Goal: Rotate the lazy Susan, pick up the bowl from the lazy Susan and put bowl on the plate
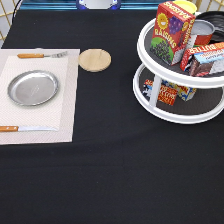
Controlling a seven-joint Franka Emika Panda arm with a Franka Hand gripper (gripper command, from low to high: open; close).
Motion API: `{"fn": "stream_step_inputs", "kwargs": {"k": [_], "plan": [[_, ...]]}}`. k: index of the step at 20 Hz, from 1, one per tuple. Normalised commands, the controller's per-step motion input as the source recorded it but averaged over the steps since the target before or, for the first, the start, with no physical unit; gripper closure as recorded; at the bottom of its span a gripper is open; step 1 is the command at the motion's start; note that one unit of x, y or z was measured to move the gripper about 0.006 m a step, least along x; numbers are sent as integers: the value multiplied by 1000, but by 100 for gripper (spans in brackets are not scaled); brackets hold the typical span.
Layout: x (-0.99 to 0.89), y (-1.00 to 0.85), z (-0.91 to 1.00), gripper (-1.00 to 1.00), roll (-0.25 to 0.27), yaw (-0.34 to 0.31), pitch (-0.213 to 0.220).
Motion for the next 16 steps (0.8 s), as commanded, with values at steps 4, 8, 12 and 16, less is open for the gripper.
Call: {"fn": "stream_step_inputs", "kwargs": {"k": [4, 8, 12, 16], "plan": [[95, 23, 20, -100, 11, 17, 37], [486, 286, 241, -100, 0, 31, 62], [638, 311, 201, -100, 1, 1, 50], [562, 199, 140, -100, 38, 0, 22]]}}
